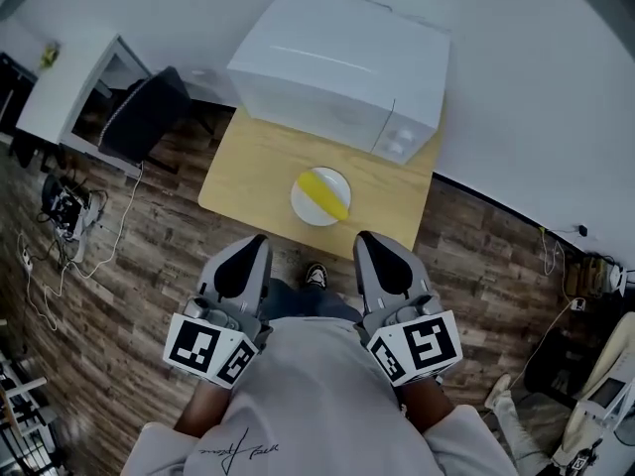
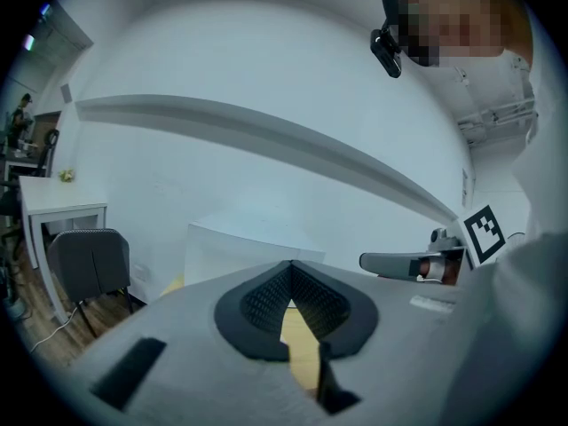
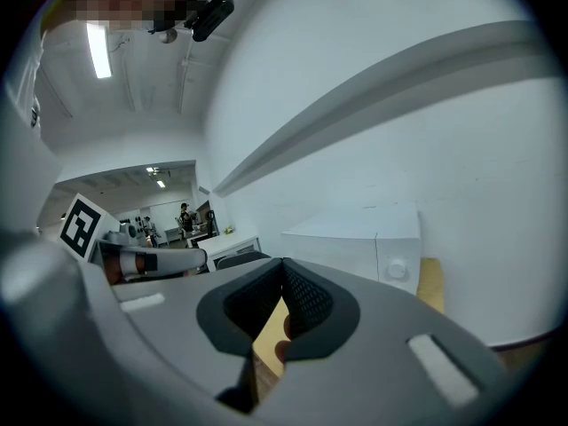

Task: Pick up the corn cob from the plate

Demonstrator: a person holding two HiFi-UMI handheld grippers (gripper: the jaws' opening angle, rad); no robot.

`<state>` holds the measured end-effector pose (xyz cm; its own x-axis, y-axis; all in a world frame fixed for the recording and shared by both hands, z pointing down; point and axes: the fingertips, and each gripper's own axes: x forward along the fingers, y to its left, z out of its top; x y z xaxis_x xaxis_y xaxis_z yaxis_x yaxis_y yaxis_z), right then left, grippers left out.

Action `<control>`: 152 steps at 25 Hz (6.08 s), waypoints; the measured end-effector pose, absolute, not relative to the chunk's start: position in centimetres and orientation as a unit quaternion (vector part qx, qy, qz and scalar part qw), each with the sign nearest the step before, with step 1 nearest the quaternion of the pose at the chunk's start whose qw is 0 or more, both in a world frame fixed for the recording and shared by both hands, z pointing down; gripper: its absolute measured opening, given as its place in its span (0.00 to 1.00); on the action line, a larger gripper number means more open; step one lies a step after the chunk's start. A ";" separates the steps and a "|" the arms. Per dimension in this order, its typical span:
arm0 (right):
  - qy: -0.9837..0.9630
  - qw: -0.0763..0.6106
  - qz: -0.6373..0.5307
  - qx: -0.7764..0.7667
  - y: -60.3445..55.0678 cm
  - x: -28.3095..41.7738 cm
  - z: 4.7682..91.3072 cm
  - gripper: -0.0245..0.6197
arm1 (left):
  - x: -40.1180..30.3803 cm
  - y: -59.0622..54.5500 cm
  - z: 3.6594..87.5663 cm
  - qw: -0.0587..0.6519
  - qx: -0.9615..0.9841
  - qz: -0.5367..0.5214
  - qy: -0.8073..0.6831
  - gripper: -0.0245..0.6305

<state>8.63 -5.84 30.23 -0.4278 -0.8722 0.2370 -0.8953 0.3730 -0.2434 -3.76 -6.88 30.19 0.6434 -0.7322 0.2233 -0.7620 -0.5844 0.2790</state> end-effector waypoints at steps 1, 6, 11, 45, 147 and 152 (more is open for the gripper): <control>-0.830 0.036 0.169 0.531 -6.0 8.6 30.4 0.06 | -3.6 -6.9 30.2 0.177 0.889 0.042 -0.421 0.03; -0.834 0.041 0.175 0.522 -7.0 8.5 31.4 0.06 | -3.1 -7.0 30.1 0.175 0.889 0.044 -0.422 0.03; -0.835 0.052 0.181 0.516 -7.7 8.1 32.5 0.07 | -3.5 -7.4 30.2 0.176 0.887 0.043 -0.424 0.03; -0.828 0.154 0.218 0.493 -13.6 5.0 41.6 0.15 | -5.8 -10.3 32.3 0.208 0.881 0.050 -0.423 0.03; -0.755 0.488 0.238 0.367 -20.0 3.3 65.0 0.46 | -11.6 -13.9 35.1 0.257 0.847 0.059 -0.461 0.03; -0.754 0.481 0.243 0.375 -20.1 3.4 65.0 0.45 | -11.8 -13.8 35.0 0.256 0.847 0.059 -0.462 0.03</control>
<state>3.36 -20.09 64.98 -0.2548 -0.3315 0.9084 -0.7999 0.6001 -0.0053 -11.83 -13.76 35.04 0.5662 -0.7525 0.3364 -0.8130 -0.4424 0.3787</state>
